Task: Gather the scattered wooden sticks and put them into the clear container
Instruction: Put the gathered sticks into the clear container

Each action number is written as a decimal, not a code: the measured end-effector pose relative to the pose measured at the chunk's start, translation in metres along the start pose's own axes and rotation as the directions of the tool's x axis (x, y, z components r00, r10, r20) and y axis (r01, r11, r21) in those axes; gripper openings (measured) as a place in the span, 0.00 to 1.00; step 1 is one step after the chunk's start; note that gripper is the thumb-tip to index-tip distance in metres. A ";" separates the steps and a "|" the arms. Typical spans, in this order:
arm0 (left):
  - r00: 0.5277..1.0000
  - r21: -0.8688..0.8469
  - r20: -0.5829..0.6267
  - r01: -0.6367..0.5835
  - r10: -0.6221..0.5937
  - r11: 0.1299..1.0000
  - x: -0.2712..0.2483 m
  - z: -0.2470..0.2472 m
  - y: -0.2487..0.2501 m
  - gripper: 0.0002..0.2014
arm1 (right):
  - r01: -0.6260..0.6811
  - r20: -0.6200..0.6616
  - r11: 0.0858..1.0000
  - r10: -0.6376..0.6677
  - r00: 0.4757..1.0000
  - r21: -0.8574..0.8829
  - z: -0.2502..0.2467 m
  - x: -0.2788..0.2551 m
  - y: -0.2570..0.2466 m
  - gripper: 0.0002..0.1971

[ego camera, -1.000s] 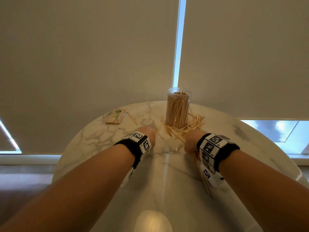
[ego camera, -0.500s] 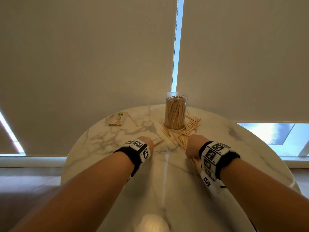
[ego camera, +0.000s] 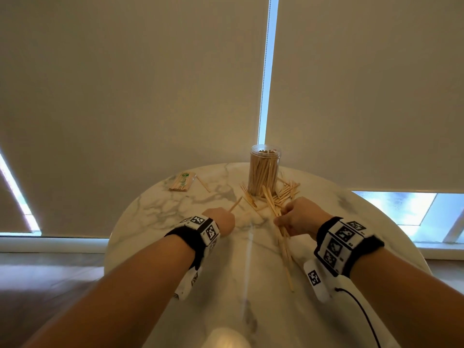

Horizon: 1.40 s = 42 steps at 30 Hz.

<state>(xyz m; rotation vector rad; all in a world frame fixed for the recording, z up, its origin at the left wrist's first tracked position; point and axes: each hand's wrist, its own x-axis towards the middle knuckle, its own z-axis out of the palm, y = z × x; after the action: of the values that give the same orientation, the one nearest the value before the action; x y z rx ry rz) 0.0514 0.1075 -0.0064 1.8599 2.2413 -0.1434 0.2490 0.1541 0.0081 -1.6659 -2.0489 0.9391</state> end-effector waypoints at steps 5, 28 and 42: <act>0.999 -0.488 -0.007 0.026 -0.034 0.872 0.008 -0.003 -0.006 0.23 | 0.020 -0.037 0.956 -0.009 0.999 0.293 0.004 -0.012 -0.010 0.04; 0.950 -0.948 -0.302 -0.291 -0.076 0.132 -0.012 -0.001 0.038 0.21 | 0.231 -0.060 0.884 -0.226 0.972 0.406 0.031 -0.024 -0.039 0.09; 0.899 -0.838 -0.424 -0.344 -0.110 0.424 -0.008 0.017 0.038 0.19 | 0.354 -0.250 0.935 -0.336 0.908 0.030 0.039 -0.016 -0.041 0.07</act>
<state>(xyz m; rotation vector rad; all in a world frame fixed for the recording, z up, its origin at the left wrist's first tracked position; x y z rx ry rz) 0.0921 0.1034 -0.0180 1.4089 1.6932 1.3731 0.1986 0.1239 0.0093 -1.2498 -2.0217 0.6490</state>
